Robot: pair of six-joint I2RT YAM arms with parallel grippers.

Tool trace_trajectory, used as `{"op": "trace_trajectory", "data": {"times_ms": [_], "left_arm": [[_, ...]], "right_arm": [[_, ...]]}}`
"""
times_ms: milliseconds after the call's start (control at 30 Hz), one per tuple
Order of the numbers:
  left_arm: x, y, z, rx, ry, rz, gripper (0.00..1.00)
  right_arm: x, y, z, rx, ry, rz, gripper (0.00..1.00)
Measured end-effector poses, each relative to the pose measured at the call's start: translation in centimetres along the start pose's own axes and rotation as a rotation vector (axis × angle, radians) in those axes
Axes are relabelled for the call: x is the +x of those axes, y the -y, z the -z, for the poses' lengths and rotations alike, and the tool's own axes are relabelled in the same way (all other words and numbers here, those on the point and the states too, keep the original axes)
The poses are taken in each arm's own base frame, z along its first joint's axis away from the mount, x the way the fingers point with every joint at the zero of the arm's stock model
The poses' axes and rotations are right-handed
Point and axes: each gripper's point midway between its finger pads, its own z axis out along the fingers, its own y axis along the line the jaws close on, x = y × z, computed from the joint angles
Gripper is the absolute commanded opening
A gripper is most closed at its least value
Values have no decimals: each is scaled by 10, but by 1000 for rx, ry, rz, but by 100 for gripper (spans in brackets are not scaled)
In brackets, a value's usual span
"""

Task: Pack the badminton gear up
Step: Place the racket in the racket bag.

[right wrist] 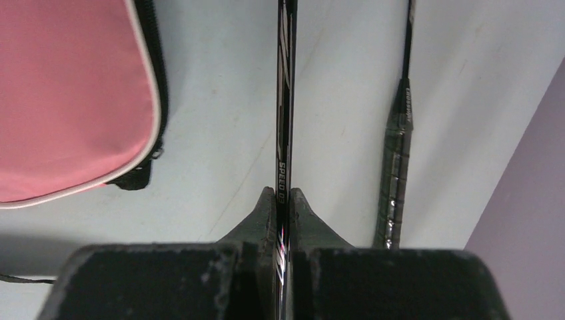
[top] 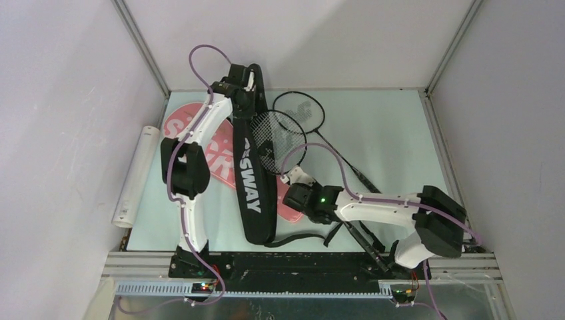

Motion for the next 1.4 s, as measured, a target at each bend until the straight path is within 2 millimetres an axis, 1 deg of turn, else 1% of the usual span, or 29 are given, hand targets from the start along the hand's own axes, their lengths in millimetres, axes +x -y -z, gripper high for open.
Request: {"op": "trace_trajectory", "data": {"times_ms": [100,200,267,367,467,600,733,833,933,1067,1133,1167,1200,1233,1267,1300,1333,1400], "left_arm": [[4,-2,5,-13,3,24,0],[17,-5,10,-15,-3,51,0],[29,-6,12,-11,-14,69,0],[44,2,16,31,-13,83,0],[57,19,26,129,-18,95,0],[75,47,44,292,-19,110,0],[87,63,58,406,-6,126,0],[84,65,62,450,51,136,0],[80,66,67,475,111,139,0],[72,73,83,537,171,126,0],[69,76,90,553,190,123,0],[67,76,91,556,194,121,0],[66,76,93,557,196,122,0],[65,77,93,557,195,124,0],[65,77,95,554,186,130,0],[64,77,96,551,177,133,0],[64,78,98,550,155,137,0],[63,82,99,542,123,135,0]], "right_arm": [[-2,-15,-3,-13,-13,31,0],[-14,-31,-6,-57,-3,18,0],[-28,-41,-8,-91,13,-10,0],[-60,-53,-12,-143,50,-63,0],[-94,-60,-16,-192,128,-136,0],[-132,-57,-22,-242,232,-235,0],[-160,-45,-39,-276,306,-319,0],[-171,-40,-53,-332,329,-358,0],[-181,-39,-60,-407,351,-391,0],[-187,-37,-67,-484,358,-425,0],[-190,-38,-65,-516,355,-430,0],[-191,-40,-63,-535,352,-428,2],[-192,-40,-61,-554,348,-427,13],[-193,-41,-59,-571,341,-428,21],[-192,-42,-58,-590,331,-430,37],[-192,-43,-56,-608,325,-432,44],[-194,-43,-54,-627,330,-434,53],[-196,-41,-53,-639,331,-431,61]]}}
